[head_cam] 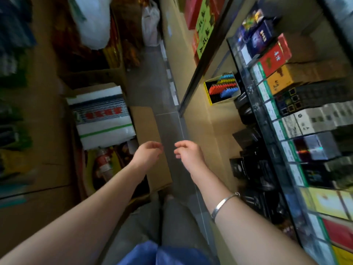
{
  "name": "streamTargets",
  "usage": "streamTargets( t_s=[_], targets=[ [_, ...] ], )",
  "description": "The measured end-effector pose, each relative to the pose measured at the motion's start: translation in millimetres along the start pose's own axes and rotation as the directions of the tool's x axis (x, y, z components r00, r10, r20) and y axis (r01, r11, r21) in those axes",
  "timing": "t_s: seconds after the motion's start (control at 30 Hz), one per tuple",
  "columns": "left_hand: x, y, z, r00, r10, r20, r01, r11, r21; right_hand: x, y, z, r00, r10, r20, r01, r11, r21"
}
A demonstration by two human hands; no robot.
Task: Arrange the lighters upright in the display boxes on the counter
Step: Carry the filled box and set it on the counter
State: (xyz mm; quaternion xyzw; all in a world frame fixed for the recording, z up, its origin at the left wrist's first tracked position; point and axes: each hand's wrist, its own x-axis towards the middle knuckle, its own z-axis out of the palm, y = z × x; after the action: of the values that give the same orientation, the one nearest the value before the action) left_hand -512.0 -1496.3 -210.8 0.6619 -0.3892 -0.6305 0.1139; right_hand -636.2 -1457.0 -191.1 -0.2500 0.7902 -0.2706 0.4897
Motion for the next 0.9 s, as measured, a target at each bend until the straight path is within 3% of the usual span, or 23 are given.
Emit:
streamTargets(
  t_s=[0.1, 0.2, 0.3, 0.47, 0.57, 0.77, 0.9],
  targets=[
    [-37, -53, -23, 0.998, -0.004, -0.062, 0.014, 0.987, 0.158, -28, 28, 10, 0.980, 0.022, 0.196, 0.018, 0.979, -0.201],
    [-79, -111, -45, 0.998, -0.040, -0.051, 0.055, 0.939, 0.341, -50, 67, 13, 0.936, 0.030, 0.352, 0.141, 0.881, -0.451],
    [-121, -158, -59, 0.994, -0.077, -0.072, 0.101, 0.889, 0.447, -69, 92, 9, 0.898, 0.033, 0.439, 0.238, 0.802, -0.548],
    [-188, -237, -59, 0.957, -0.151, -0.248, 0.232, 0.912, 0.338, -94, 122, 12, 0.839, 0.054, 0.541, 0.376, 0.662, -0.649],
    [-230, -293, -48, 0.905, -0.253, -0.343, 0.319, 0.935, 0.153, -111, 138, 17, 0.783, 0.082, 0.616, 0.490, 0.530, -0.692],
    [-327, -398, -7, 0.790, -0.407, -0.458, 0.390, 0.911, -0.136, -167, 166, 44, 0.691, 0.191, 0.697, 0.673, 0.181, -0.717],
    [-389, -458, 26, 0.672, -0.580, -0.461, 0.398, 0.807, -0.436, -212, 178, 81, 0.611, 0.274, 0.743, 0.784, -0.077, -0.616]
  ],
)
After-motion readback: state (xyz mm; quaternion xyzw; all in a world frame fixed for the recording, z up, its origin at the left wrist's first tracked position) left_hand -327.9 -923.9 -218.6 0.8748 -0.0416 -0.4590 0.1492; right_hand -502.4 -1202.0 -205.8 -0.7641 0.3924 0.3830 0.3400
